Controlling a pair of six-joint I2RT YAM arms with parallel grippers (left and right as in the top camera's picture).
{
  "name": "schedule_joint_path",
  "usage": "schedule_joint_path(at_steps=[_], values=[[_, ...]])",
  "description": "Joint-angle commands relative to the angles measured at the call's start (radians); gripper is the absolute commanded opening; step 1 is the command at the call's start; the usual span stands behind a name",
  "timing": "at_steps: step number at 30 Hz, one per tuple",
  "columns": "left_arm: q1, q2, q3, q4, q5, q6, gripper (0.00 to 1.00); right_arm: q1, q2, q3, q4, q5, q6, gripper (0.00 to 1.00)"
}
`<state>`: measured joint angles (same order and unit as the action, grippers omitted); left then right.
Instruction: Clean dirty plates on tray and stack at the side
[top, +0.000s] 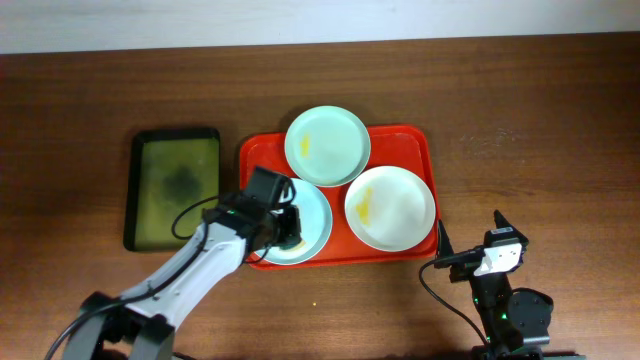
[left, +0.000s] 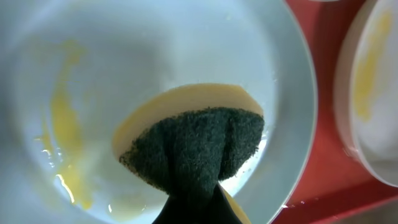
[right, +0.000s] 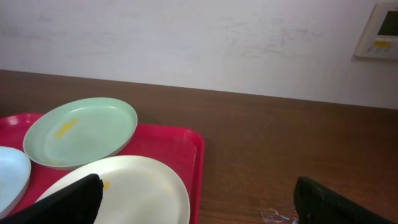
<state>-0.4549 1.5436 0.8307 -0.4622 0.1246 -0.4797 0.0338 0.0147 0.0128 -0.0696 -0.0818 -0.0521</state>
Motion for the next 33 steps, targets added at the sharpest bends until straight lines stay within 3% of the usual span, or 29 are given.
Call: schedule_joint_path(at_steps=[1, 12, 13, 15, 17, 18, 19, 20, 29, 33], values=[[-0.015, 0.048, 0.063, 0.014, -0.096, 0.003, 0.00, 0.005, -0.007, -0.007, -0.002, 0.008, 0.008, 0.99], [-0.018, 0.178, 0.076, 0.095, -0.095, 0.005, 0.00, 0.005, -0.007, -0.007, -0.002, 0.008, 0.008, 0.99], [-0.018, 0.179, 0.075, 0.095, -0.096, 0.006, 0.04, 0.005, -0.007, -0.007, -0.002, 0.008, 0.007, 0.99], [-0.018, 0.176, 0.080, 0.093, -0.096, 0.006, 0.19, 0.005, -0.007, -0.007, -0.002, 0.008, 0.008, 0.99], [-0.017, 0.175, 0.105, 0.069, -0.096, 0.040, 0.56, 0.005, -0.007, -0.007, -0.002, 0.008, 0.008, 0.99], [-0.017, 0.172, 0.129, 0.039, -0.096, 0.069, 0.81, 0.005, -0.007, -0.007, -0.002, 0.008, 0.008, 0.99], [-0.017, 0.167, 0.159, 0.001, -0.097, 0.092, 0.94, 0.005, -0.007, -0.007, -0.002, 0.008, 0.008, 0.99], [-0.017, 0.162, 0.187, -0.037, -0.103, 0.097, 0.99, 0.005, -0.007, -0.007, -0.002, 0.008, 0.007, 0.99], [-0.011, 0.068, 0.507, -0.387, -0.140, 0.096, 0.99, 0.005, -0.007, -0.007, -0.002, 0.008, 0.008, 0.99], [0.034, -0.034, 0.525, -0.463, -0.202, 0.080, 0.99, 0.005, -0.007, -0.007, -0.002, 0.008, 0.008, 0.99]])
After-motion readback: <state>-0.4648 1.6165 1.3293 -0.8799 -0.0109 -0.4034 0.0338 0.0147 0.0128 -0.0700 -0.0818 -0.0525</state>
